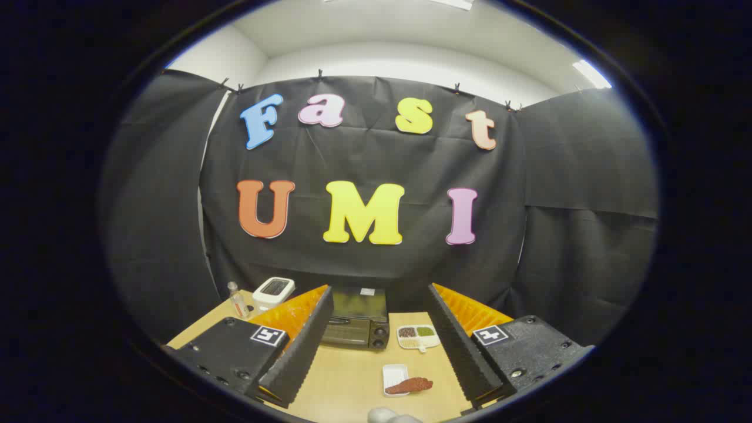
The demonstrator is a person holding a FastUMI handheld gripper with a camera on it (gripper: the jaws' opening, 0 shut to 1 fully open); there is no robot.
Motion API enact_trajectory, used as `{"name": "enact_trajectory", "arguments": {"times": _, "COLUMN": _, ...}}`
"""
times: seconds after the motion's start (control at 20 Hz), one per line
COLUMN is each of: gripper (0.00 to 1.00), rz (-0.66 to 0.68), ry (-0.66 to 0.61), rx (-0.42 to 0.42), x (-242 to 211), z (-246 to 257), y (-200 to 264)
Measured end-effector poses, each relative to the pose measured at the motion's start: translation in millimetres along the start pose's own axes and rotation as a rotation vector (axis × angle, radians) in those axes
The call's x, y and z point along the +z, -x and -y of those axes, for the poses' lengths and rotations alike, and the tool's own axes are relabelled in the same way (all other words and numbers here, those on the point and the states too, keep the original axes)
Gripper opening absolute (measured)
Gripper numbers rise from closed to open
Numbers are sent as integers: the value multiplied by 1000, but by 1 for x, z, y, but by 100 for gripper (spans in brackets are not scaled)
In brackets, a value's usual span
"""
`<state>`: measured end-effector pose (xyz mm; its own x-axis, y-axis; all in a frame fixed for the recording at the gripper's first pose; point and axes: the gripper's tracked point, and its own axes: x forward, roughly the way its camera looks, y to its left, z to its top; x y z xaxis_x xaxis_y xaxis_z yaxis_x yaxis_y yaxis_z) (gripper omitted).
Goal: Open the toaster oven, put the food inside, and close the toaster oven door.
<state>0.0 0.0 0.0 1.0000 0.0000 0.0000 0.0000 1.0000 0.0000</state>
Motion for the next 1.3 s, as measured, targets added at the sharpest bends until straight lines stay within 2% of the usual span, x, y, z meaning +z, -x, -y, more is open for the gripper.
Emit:
{"name": "enact_trajectory", "arguments": {"times": 0.45, "gripper": 100, "rz": 8, "ry": 6, "rx": 10, "x": 8, "z": 9, "y": -20}}
{"name": "enact_trajectory", "arguments": {"times": 0.9, "gripper": 100, "rz": 5, "ry": 16, "rx": 48, "x": -1, "z": -9, "y": -41}}
{"name": "enact_trajectory", "arguments": {"times": 1.1, "gripper": 100, "rz": 36, "ry": 21, "rx": 53, "x": -18, "z": -34, "y": -85}}
{"name": "enact_trajectory", "arguments": {"times": 1.3, "gripper": 100, "rz": 15, "ry": -1, "rx": 65, "x": -55, "z": -71, "y": -150}}
